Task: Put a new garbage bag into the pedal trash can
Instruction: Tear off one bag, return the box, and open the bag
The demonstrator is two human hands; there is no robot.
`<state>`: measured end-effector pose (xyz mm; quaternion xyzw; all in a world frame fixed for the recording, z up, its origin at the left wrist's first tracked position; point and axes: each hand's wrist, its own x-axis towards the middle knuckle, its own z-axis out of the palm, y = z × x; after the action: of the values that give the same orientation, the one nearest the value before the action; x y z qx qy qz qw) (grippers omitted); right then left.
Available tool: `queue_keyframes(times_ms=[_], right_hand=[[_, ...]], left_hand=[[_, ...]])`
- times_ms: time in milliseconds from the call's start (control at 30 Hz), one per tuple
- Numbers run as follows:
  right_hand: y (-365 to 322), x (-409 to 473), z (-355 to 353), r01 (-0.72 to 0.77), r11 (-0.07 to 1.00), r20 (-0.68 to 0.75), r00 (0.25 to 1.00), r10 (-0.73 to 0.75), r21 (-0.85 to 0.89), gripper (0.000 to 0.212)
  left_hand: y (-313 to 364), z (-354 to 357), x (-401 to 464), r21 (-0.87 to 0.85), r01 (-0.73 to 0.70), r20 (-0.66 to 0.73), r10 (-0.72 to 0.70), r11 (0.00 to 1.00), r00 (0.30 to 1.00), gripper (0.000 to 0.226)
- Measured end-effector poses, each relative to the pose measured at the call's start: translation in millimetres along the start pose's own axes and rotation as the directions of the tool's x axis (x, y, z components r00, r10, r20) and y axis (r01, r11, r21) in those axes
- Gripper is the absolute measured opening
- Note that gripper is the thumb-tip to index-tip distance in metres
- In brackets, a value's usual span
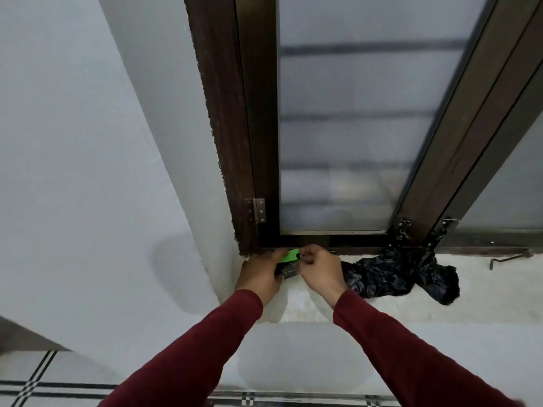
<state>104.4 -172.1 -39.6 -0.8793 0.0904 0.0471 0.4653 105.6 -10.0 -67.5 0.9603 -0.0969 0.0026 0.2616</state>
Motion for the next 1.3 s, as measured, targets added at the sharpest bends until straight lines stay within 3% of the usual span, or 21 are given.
queue_keyframes(times_ms=[133, 267, 500, 667, 733, 833, 867, 933, 1033, 1133, 1233, 1300], right_hand=[[15, 15, 27, -0.245, 0.932, 0.175, 0.963, 0.204, 0.266, 0.038], [24, 26, 42, -0.332, 0.783, 0.285, 0.936, 0.205, 0.525, 0.045], [33, 20, 19, -0.341, 0.765, 0.371, 0.917, 0.144, 0.547, 0.062], [40, 23, 5, -0.248, 0.825, 0.272, 0.955, 0.119, 0.507, 0.056], [37, 18, -9, -0.116, 0.908, 0.136, 0.988, 0.066, 0.402, 0.044], [41, 8, -36, 0.139, 0.99, -0.13, 0.982, -0.14, -0.02, 0.034], [45, 6, -44, 0.178, 0.961, -0.182, 0.959, -0.218, -0.213, 0.034], [54, 4, -60, 0.108, 0.817, -0.206, 0.941, -0.267, -0.567, 0.039], [71, 6, -76, -0.055, 0.674, -0.137, 0.988, -0.069, -0.737, 0.05], [90, 15, -88, -0.029, 0.804, -0.063, 0.998, -0.011, -0.594, 0.03], [85, 14, -101, -0.05, 0.995, 0.012, 0.999, 0.051, -0.081, 0.018], [72, 11, -112, -0.104, 0.958, 0.091, 0.992, 0.083, 0.267, 0.017]], left_hand=[[-7, -2, 4, 0.233, 0.084, 0.058, -0.1, 0.969, 0.993, 0.064], [-17, 4, 11, 0.287, 0.075, 0.006, -0.08, 0.955, 0.997, 0.071], [-25, 10, 13, 0.264, 0.023, -0.086, 0.0, 0.964, 0.996, 0.069], [-14, 11, 6, 0.228, 0.088, -0.124, -0.06, 0.97, 0.99, 0.074], [-5, 12, 4, 0.231, 0.07, -0.112, -0.045, 0.97, 0.993, 0.072], [11, 19, 3, 0.228, -0.014, -0.13, 0.044, 0.973, 0.991, 0.062], [15, 22, 4, 0.211, -0.042, -0.14, 0.073, 0.977, 0.987, 0.059], [25, 28, 6, 0.148, -0.098, -0.142, 0.119, 0.984, 0.983, 0.054], [44, 35, 11, 0.037, -0.161, -0.085, 0.163, 0.986, 0.983, 0.047], [65, 40, 16, -0.133, -0.162, 0.004, 0.164, 0.978, 0.987, 0.052], [85, 37, 23, -0.324, -0.122, 0.095, 0.161, 0.938, 0.982, 0.082], [100, 29, 27, -0.503, -0.055, 0.198, 0.177, 0.862, 0.964, 0.099]])
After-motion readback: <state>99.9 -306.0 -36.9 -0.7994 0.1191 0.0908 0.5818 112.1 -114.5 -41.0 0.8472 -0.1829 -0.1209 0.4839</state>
